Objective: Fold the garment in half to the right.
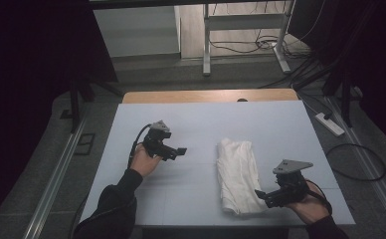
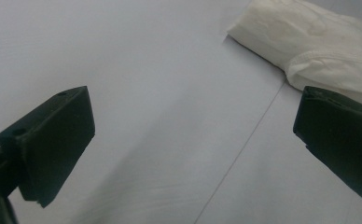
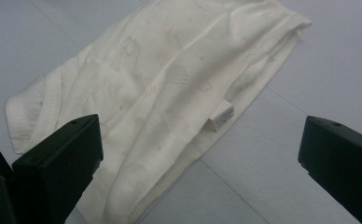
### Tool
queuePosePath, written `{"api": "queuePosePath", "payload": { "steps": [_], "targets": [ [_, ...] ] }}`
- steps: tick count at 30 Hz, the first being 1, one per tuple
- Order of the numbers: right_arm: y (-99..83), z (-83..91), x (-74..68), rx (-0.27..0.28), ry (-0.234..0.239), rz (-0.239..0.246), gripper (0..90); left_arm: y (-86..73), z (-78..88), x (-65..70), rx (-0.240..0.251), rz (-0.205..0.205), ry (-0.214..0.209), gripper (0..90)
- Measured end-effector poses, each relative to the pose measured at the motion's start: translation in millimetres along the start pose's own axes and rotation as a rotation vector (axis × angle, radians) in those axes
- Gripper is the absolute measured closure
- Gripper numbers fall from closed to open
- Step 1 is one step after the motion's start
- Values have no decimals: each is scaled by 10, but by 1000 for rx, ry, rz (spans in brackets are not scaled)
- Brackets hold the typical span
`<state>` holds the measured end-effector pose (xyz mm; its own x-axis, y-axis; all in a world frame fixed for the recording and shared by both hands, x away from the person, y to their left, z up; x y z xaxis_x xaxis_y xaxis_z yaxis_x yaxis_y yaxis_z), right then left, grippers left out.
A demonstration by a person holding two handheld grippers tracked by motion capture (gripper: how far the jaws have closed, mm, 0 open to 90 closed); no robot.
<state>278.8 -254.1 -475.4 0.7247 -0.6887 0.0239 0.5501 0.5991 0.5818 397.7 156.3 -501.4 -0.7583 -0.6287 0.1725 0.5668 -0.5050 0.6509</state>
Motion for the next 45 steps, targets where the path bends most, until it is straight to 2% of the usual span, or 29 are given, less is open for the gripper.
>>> {"api": "queuePosePath", "payload": {
  "steps": [5,11,22,29,41,45],
  "targets": [
    [-5,2,16,-2,-8,-1,0,-42,68,55,18,-5,-8,0],
    [-13,-1,47,2,-9,-18,0,-102,129,115,13,-5,2,0],
    [-38,-23,68,1,-5,-32,0,-216,256,180,27,38,12,0],
    [-41,-26,75,1,-7,-29,0,-281,323,223,31,45,16,0],
    [-49,-4,111,-3,-20,-34,0,-424,480,307,48,66,41,0],
    [-51,7,125,-3,-22,-34,0,-484,546,336,50,71,63,0]
  ]
}}
Point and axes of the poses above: each handheld gripper's, and its own axes: z roughly backward along the jaws, y roughly out of its top, x roughly to its right, the point moved 1 cm from there along -z, roughly forward along the jaws, and after that the axes turned 7 degrees about -x, right-handed, at the moved point
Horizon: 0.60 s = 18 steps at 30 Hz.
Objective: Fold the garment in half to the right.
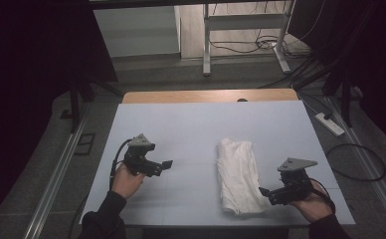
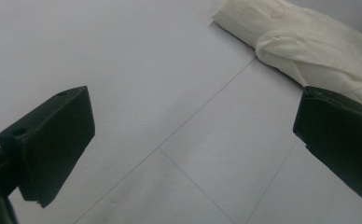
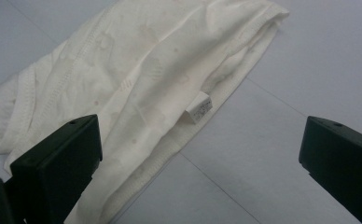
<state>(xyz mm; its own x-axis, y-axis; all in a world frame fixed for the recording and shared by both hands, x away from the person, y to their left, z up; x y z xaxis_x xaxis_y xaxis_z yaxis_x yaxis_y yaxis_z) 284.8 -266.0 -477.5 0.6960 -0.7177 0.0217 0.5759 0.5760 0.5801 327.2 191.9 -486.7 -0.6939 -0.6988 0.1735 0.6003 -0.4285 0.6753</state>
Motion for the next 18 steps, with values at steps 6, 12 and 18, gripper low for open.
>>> {"api": "queuePosePath", "payload": {
  "steps": [6,12,18],
  "targets": [
    [-4,18,14,-1,-4,-4,0,-64,70,38,0,3,23,0],
    [-13,39,31,-3,-11,-8,0,-118,142,75,3,4,41,0],
    [-25,57,47,-5,-14,-9,0,-180,214,102,12,9,48,0]
  ]
}}
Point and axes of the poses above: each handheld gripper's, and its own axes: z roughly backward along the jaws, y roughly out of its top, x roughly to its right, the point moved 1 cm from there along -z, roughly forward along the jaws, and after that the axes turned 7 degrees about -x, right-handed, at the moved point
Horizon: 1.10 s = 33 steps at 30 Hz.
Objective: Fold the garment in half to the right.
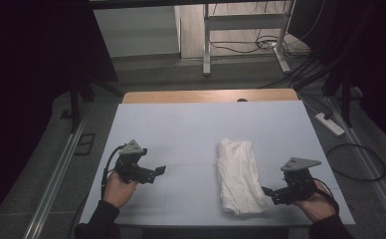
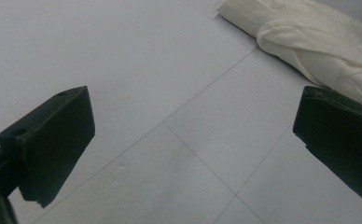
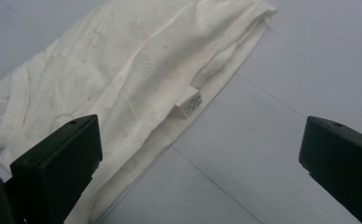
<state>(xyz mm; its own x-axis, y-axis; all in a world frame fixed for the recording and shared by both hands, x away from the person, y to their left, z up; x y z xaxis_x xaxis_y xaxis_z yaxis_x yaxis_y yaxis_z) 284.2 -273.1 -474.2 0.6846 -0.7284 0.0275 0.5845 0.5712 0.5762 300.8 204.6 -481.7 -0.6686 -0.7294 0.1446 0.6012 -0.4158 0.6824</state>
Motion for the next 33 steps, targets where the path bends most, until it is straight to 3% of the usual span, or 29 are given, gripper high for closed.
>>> {"api": "queuePosePath", "payload": {
  "steps": [14,28,33],
  "targets": [
    [-21,26,7,-9,-2,-15,0,-161,180,35,31,27,14,0],
    [-77,67,18,-27,-12,-23,0,-318,333,94,27,36,41,0],
    [-108,99,22,-35,-15,-29,0,-395,404,102,33,58,47,0]
  ]
}}
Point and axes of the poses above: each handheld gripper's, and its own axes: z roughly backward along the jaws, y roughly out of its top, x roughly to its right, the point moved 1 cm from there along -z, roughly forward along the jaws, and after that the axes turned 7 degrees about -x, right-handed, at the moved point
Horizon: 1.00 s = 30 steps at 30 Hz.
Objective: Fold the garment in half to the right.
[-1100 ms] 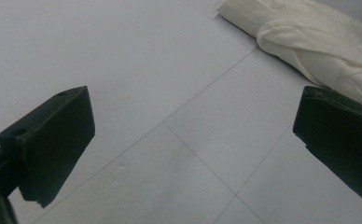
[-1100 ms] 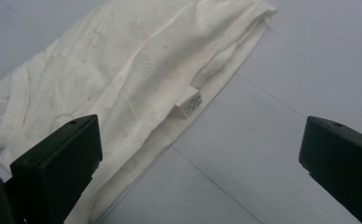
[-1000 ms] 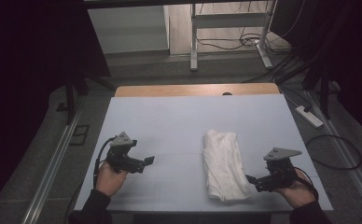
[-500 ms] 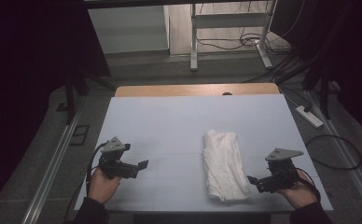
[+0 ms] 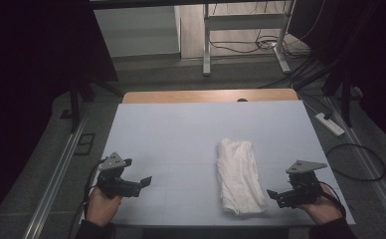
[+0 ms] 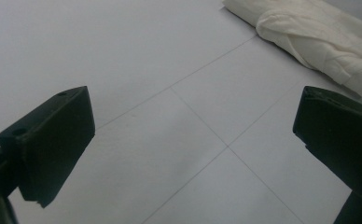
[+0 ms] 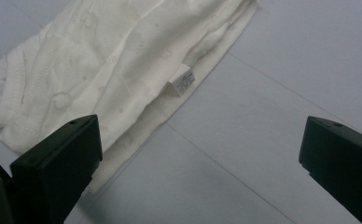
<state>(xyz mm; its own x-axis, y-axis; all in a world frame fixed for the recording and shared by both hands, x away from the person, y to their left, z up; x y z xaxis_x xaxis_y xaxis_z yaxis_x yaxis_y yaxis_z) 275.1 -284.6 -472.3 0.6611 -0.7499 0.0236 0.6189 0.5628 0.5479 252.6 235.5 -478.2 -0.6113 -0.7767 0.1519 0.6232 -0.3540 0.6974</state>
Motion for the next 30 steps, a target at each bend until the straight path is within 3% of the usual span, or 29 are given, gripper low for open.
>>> {"api": "queuePosePath", "payload": {
  "steps": [30],
  "targets": [
    [-225,210,99,-4,-38,-106,0,-363,282,-22,-10,98,33,0]
  ]
}}
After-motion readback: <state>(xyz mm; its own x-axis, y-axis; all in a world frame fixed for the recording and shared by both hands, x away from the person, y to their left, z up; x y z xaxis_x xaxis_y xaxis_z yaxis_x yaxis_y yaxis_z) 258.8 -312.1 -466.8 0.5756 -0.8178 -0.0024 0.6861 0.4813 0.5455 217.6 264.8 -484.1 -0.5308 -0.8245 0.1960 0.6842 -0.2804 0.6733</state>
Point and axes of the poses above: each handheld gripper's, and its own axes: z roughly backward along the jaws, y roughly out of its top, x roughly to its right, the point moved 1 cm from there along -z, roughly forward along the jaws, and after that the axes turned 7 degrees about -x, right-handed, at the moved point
